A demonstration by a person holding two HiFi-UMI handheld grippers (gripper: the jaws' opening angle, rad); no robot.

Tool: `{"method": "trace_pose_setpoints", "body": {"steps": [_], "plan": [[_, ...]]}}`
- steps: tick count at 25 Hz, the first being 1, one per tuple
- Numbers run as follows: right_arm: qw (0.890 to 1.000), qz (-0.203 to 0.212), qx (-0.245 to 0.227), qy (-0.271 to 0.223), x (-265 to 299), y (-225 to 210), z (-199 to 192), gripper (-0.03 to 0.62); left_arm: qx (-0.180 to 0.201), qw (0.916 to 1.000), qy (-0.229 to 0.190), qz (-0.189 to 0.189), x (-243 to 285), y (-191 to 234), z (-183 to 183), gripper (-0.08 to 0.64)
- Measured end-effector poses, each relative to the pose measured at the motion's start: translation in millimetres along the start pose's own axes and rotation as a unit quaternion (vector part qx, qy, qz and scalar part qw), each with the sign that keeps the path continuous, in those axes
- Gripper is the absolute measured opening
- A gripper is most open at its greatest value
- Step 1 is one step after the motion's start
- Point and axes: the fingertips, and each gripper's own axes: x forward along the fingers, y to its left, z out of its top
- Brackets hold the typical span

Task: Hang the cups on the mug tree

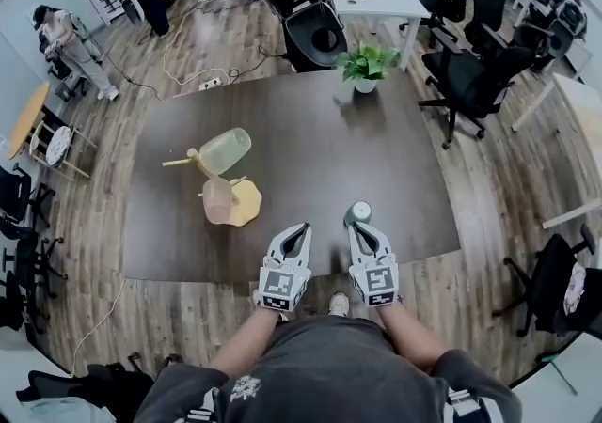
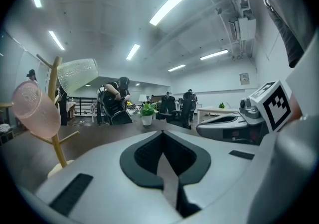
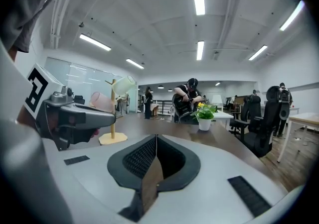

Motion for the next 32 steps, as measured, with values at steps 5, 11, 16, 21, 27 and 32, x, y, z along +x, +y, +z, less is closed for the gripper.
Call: {"method": "trace_pose_setpoints", "body": {"steps": [5, 11, 16, 21, 27, 32], "plan": [[1.000, -0.020, 0.009, 0.005, -0.4, -21.5, -15.1, 0.130, 0.002, 0.9999, 0.015, 0.004, 8.4, -9.8, -15.4, 0.006], [0.999, -0.021, 0.020, 0.040, 14.1, -35.7, -38.2, 0.299, 0.010, 0.9995, 0.025, 0.013, 9.7, -15.0, -15.1, 0.006], [0.996, -0.021, 0.045, 0.078, 32.4, -48.0, -64.2, 0.386, 0.009, 0.9991, 0.032, 0.028, 15.2, -9.4, -19.7, 0.006], [0.991, -0.015, 0.073, 0.115, 51.4, -53.4, -87.0, 0.400, -0.004, 0.9981, 0.034, 0.050, 22.8, 3.0, -23.2, 0.006], [0.987, -0.004, 0.064, 0.145, 67.4, -54.5, -107.9, 0.400, -0.009, 0.9970, 0.044, 0.062, 30.1, 14.0, -30.9, 0.006], [0.985, -0.007, 0.078, 0.152, 72.2, -55.8, -111.8, 0.397, -0.015, 0.9956, 0.053, 0.075, 31.4, 21.4, -39.6, 0.006]]}}
